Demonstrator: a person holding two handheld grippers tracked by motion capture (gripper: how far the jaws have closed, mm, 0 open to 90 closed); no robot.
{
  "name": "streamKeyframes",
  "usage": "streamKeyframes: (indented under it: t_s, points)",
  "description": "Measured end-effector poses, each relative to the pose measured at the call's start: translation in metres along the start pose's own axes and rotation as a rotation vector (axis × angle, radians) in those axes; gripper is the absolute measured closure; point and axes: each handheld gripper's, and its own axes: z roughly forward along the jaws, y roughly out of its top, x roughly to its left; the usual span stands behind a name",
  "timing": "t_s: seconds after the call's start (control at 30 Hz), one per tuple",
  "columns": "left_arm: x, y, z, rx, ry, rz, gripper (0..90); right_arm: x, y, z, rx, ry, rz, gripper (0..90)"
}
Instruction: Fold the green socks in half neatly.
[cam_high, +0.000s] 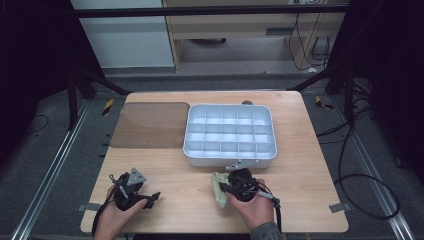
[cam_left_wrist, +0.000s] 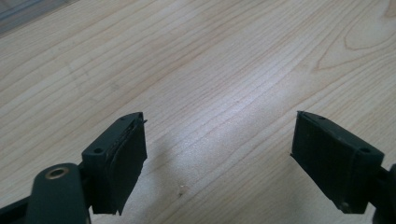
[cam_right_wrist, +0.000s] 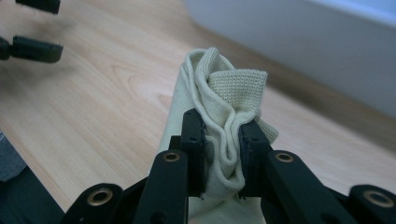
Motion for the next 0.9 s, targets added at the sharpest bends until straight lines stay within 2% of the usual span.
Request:
streamKeyframes:
  t_s: [0.13,0.23,0.27,0.47,0.67,0.8,0.9]
  points:
    - [0.003,-0.001,0.001,0.002,0.005,-0.012,16.4,-0.014,0.011,-0.026,-0.045,-0.038,-0.004,76.5]
    - [0.006,-0.001,0.003,0.005,0.012,-0.018,14.9,-0.028,0.022,-0.049,-0.084,-0.084,0.001,76.4]
    - [0.007,-0.001,0.003,0.003,0.016,-0.02,12.8,-0.036,0.027,-0.06,-0.098,-0.113,0.008,76.4]
    - [0.014,-0.003,0.009,0.019,0.023,-0.03,7.8,-0.065,0.045,-0.09,-0.128,-0.211,0.032,76.3]
    - [0.02,-0.002,0.013,0.016,0.043,-0.039,5.4,-0.089,0.058,-0.102,-0.121,-0.272,0.049,76.3]
    - [0.022,-0.002,0.017,0.021,0.06,-0.048,5.0,-0.103,0.065,-0.102,-0.119,-0.298,0.068,76.2]
    - [0.023,-0.001,0.02,0.017,0.056,-0.054,2.8,-0.112,0.07,-0.097,-0.105,-0.313,0.073,76.1]
